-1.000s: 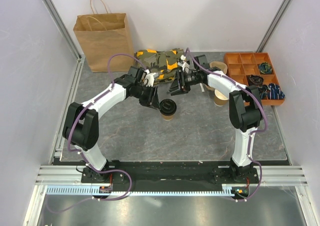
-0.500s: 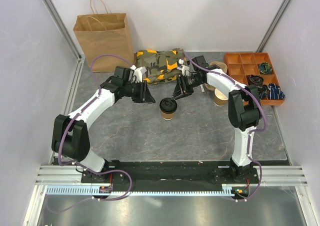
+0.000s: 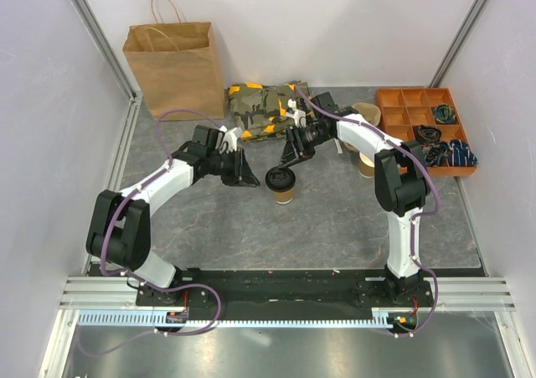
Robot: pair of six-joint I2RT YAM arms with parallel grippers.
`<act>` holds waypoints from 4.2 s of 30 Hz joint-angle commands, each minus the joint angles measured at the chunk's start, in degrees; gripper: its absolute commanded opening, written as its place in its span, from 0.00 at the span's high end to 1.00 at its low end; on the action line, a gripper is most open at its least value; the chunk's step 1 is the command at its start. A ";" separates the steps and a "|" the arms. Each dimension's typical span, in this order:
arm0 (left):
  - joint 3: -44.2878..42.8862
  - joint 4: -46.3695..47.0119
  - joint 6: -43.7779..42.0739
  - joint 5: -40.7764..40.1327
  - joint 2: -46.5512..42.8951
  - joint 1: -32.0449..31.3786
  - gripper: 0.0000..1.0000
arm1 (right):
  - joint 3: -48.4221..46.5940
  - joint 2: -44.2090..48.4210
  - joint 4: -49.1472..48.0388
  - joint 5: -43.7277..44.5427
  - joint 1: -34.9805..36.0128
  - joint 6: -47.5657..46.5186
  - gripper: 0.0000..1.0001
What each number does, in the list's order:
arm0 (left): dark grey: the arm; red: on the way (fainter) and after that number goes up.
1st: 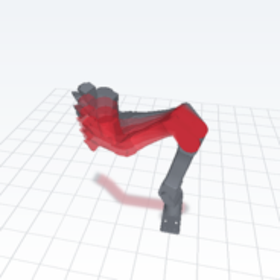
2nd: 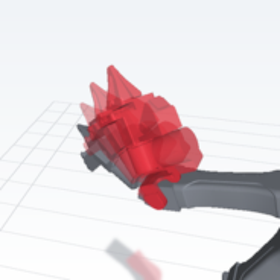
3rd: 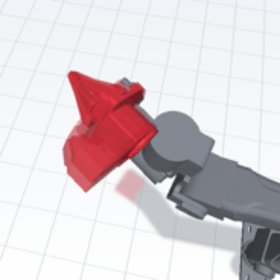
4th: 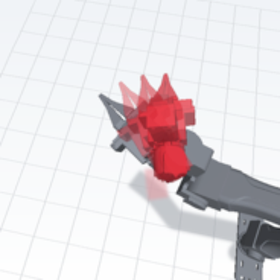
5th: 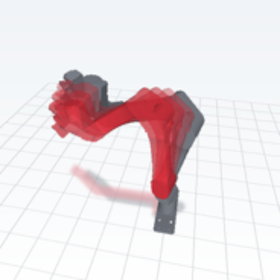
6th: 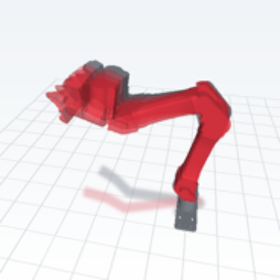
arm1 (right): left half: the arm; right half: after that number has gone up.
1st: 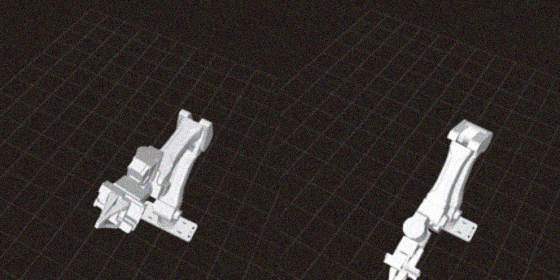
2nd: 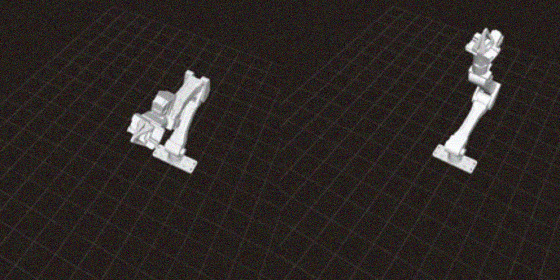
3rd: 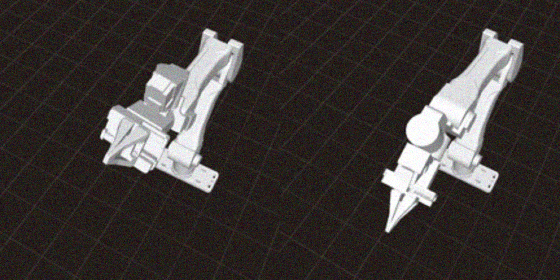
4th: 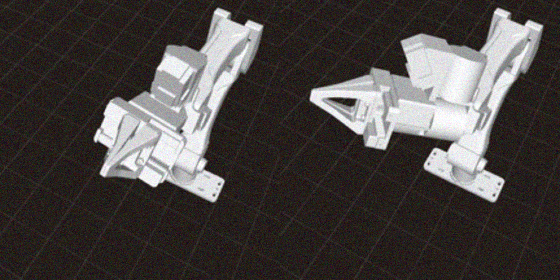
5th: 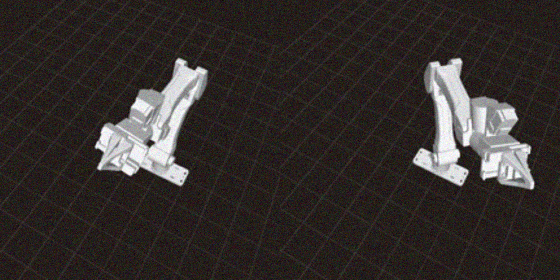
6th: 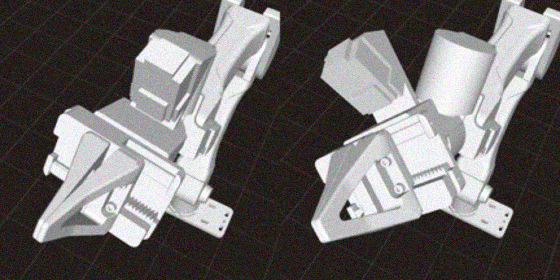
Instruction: Pack the takeout coffee
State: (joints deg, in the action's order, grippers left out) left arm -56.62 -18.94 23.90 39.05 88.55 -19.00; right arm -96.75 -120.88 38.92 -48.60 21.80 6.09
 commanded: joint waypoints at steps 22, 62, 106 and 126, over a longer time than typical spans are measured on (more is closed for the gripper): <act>-8.32 -6.54 -7.01 -19.34 -2.16 -10.96 0.73 | 4.87 14.69 6.36 3.86 -1.68 -3.29 0.68; -20.55 -16.05 -14.06 -28.50 4.78 -18.08 0.83 | 17.56 13.21 -3.94 9.58 2.02 -0.11 0.87; -9.56 -11.21 -12.74 -28.94 15.51 -17.82 0.94 | 21.69 10.31 -6.66 10.98 2.10 -1.08 0.90; -16.16 -9.12 -11.96 -20.80 2.07 -13.53 0.90 | 19.06 12.77 -7.19 2.81 2.02 0.59 0.89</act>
State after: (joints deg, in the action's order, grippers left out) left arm -72.07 -30.22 11.46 12.58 95.50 -35.48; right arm -77.45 -107.33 30.41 -46.44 23.42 7.64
